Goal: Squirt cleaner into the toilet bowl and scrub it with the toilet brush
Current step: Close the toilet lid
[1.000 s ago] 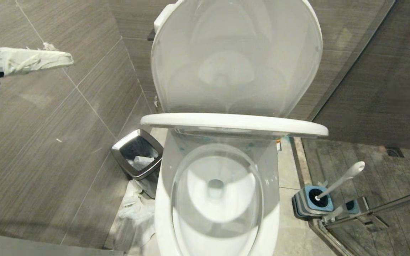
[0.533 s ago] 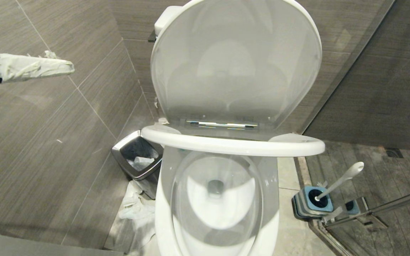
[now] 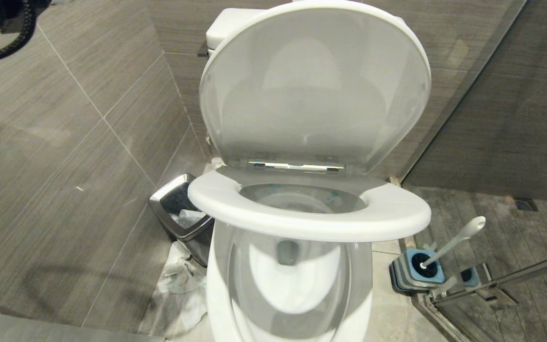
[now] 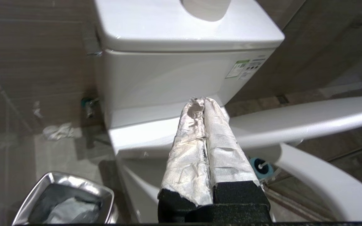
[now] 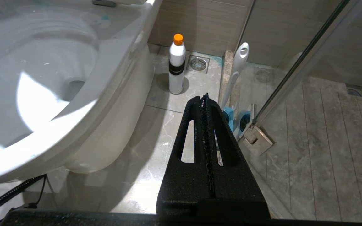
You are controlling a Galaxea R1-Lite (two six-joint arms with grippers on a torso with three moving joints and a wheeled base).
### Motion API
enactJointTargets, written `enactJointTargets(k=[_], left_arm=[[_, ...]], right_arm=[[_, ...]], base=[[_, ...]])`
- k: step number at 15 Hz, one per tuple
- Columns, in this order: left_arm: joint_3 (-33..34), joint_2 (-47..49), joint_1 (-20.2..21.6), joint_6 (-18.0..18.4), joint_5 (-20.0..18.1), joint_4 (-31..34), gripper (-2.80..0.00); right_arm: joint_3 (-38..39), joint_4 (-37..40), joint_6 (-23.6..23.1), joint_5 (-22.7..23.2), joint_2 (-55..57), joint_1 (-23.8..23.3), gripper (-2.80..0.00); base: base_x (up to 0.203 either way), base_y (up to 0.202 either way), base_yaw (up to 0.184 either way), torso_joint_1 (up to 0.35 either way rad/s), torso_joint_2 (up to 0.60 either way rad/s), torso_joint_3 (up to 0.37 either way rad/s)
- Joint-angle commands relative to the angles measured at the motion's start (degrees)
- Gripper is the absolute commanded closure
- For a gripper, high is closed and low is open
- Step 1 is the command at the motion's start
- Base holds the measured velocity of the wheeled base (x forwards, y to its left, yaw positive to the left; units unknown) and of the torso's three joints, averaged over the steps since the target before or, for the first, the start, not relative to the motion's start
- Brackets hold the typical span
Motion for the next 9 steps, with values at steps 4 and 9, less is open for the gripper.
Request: enactJointTargets(k=[4, 9], left_arm=[[-3.4, 8.0, -7.2, -0.4, 0.4, -1.8, 0.00], [-2.2, 10.5, -12.1, -0.7, 0.1, 3.7, 0.00]], right_arm=[[1.4, 0.0, 0.0, 0.0, 0.0, 0.0, 0.00], [1.4, 0.0, 0.0, 0.1, 0.0, 0.0, 0.00]], base=[[0.000, 0.000, 0.000, 0.000, 0.00, 0.000], [0.000, 0.000, 0.000, 0.000, 0.00, 0.000]])
